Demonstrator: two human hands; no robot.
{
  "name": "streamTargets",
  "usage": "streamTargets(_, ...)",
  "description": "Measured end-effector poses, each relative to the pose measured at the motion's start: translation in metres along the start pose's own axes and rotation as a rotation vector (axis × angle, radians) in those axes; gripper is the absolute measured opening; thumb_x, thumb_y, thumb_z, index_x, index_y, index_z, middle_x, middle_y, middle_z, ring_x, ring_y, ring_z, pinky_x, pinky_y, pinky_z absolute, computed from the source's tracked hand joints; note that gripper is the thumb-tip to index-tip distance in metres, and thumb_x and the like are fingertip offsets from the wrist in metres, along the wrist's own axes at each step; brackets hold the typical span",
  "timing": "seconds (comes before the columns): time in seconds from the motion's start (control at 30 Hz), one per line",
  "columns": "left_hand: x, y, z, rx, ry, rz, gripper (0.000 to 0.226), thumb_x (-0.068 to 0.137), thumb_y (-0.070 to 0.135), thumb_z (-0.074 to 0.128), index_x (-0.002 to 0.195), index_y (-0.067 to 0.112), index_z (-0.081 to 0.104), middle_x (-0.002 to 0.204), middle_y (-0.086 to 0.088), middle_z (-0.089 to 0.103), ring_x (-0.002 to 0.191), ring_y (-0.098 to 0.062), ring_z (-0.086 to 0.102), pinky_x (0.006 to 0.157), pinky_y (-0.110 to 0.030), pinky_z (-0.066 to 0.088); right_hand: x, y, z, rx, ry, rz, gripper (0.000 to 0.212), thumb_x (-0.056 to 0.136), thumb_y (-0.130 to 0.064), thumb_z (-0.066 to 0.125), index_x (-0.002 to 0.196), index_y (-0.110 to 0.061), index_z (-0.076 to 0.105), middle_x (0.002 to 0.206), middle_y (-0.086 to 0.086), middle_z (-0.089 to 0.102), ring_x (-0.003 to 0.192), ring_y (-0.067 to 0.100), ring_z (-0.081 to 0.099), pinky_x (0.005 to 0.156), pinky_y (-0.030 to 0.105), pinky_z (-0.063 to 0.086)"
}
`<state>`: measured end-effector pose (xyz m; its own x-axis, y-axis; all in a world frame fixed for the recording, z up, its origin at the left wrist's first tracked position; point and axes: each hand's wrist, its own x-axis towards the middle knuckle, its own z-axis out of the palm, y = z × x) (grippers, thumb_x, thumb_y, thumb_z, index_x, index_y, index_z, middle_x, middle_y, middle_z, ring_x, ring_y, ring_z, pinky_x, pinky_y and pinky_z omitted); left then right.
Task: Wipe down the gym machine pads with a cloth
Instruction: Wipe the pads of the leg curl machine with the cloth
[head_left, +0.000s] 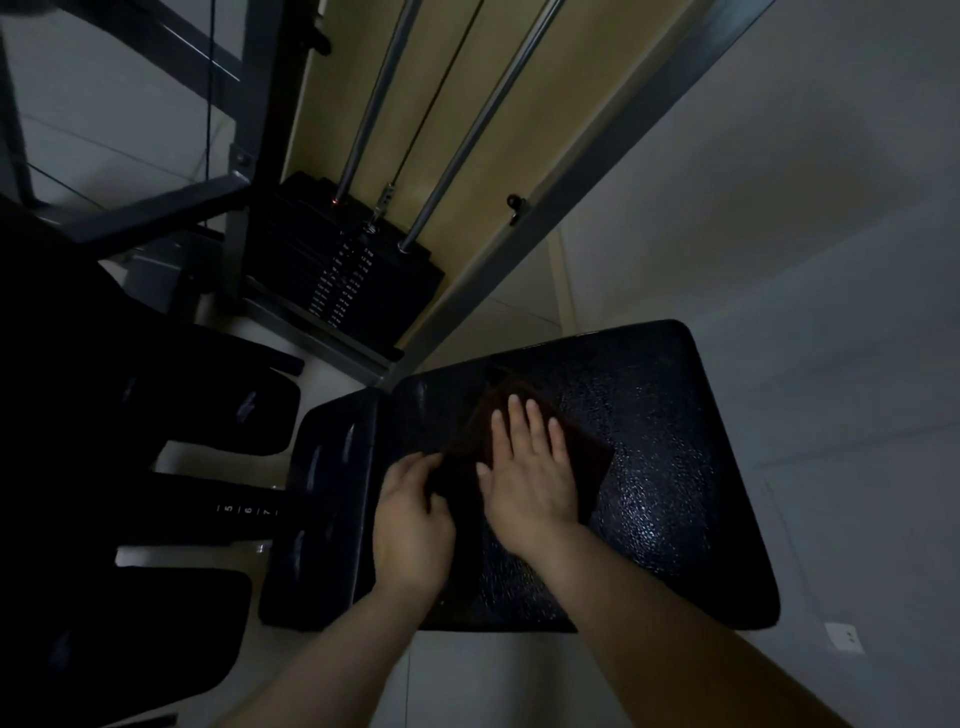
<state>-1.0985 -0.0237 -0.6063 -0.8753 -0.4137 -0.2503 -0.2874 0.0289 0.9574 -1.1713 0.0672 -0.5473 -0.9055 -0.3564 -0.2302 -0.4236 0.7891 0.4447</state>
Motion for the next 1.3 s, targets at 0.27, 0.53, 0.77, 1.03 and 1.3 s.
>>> streamTargets(0.27, -0.005, 0.062, 0.057, 0.048, -0.338, 0.028, 0.058, 0.102, 0.039, 0.032, 0.153, 0.024, 0.01, 0.159, 0.002, -0.013, 0.146, -0.02, -0.013, 0.117, -0.027, -0.005, -0.043, 0.063, -0.022, 0.63, 0.447, 0.018, 0.047, 0.093, -0.026, 0.031, 0.133, -0.013, 0.052, 0.145, -0.003, 0.04, 0.134, 0.007, 0.033, 0.107, 0.024, 0.03)
streamTargets(0.53, 0.059, 0.073, 0.094, 0.419, -0.286, -0.024, 0.068, 0.092, 0.067, 0.013, 0.15, 0.038, -0.008, 0.155, 0.0, -0.029, 0.14, -0.035, -0.028, 0.11, -0.065, -0.007, -0.013, 0.107, -0.027, -0.05, 0.263, 0.031, 0.052, 0.089, -0.027, 0.037, 0.132, -0.003, 0.052, 0.144, 0.014, 0.045, 0.134, 0.03, 0.041, 0.111, 0.046, 0.023)
streamTargets(0.77, -0.056, -0.012, 0.055, 0.554, -0.359, 0.439, 0.071, 0.087, 0.056, 0.035, 0.149, 0.025, 0.022, 0.161, 0.002, -0.001, 0.146, -0.028, 0.008, 0.106, -0.053, 0.018, -0.021, 0.133, -0.033, -0.178, 0.187, -0.114, 0.058, 0.093, -0.037, 0.025, 0.132, -0.005, 0.054, 0.143, 0.012, 0.046, 0.131, 0.029, 0.045, 0.107, 0.044, 0.022)
streamTargets(1.03, -0.001, 0.023, 0.078, 0.395, -0.174, 0.186, 0.078, 0.079, 0.074, -0.014, 0.146, 0.035, -0.018, 0.15, 0.019, -0.033, 0.141, -0.009, -0.026, 0.115, -0.047, -0.009, -0.019, 0.13, -0.028, -0.193, 0.16, -0.143, 0.058, 0.097, -0.033, 0.018, 0.138, 0.0, 0.043, 0.148, 0.016, 0.038, 0.136, 0.033, 0.038, 0.11, 0.047, 0.024)
streamTargets(1.3, 0.051, 0.036, 0.077, 0.427, -0.224, 0.188, 0.064, 0.093, 0.059, 0.01, 0.151, 0.033, 0.007, 0.157, 0.011, -0.02, 0.144, -0.015, -0.02, 0.116, -0.055, -0.003, -0.019, 0.128, -0.028, -0.148, 0.168, -0.124, 0.055, 0.096, -0.032, 0.025, 0.136, -0.002, 0.048, 0.146, 0.015, 0.042, 0.135, 0.03, 0.039, 0.111, 0.043, 0.023)
